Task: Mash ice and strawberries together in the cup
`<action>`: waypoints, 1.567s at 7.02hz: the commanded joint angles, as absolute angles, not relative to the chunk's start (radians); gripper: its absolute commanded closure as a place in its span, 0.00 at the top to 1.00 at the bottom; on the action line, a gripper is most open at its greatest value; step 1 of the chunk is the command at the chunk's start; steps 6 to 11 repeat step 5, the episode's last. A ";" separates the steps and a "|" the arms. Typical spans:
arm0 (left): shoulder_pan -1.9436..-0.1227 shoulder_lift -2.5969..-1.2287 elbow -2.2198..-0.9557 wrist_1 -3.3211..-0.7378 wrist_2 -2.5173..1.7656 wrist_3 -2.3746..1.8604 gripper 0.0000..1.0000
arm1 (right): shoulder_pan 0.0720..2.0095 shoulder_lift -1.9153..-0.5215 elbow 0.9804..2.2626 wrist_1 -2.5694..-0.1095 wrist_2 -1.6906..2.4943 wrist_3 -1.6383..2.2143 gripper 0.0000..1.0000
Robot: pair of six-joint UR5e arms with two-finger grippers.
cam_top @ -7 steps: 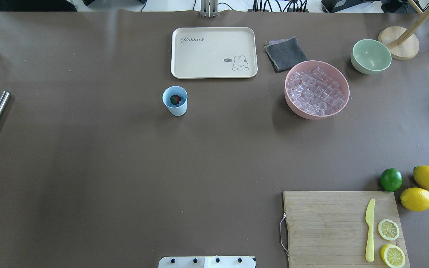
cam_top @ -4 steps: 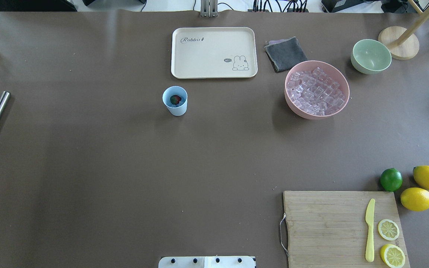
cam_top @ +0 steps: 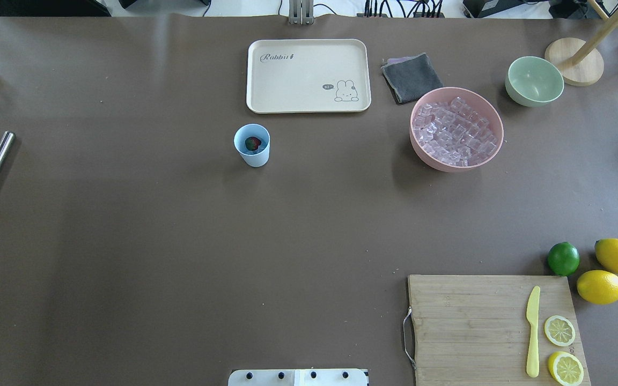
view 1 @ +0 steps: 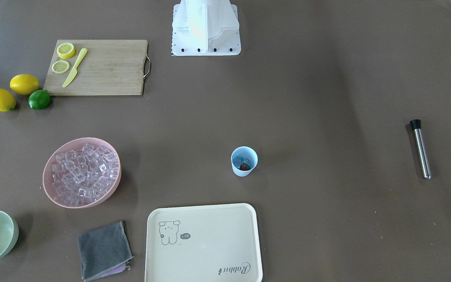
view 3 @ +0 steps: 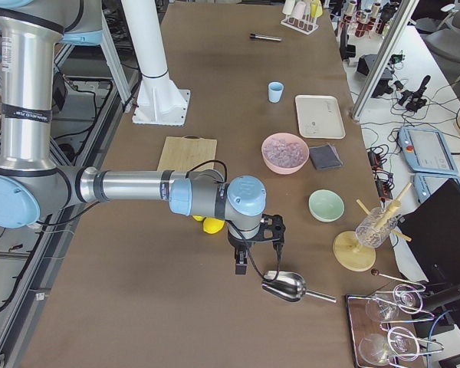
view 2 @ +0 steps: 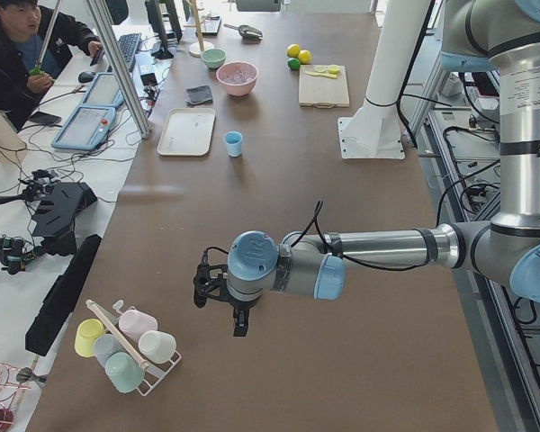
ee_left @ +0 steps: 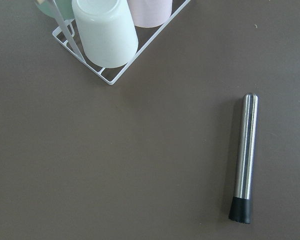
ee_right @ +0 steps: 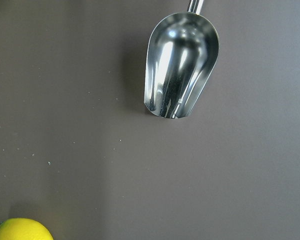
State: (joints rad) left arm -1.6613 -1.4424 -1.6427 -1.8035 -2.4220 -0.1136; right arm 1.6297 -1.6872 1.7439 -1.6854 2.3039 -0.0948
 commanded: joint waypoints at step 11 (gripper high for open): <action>-1.641 -1.496 -1.606 -1.718 -2.365 -0.012 0.99 | 1.621 -1.652 1.736 -1.692 2.290 -0.094 1.00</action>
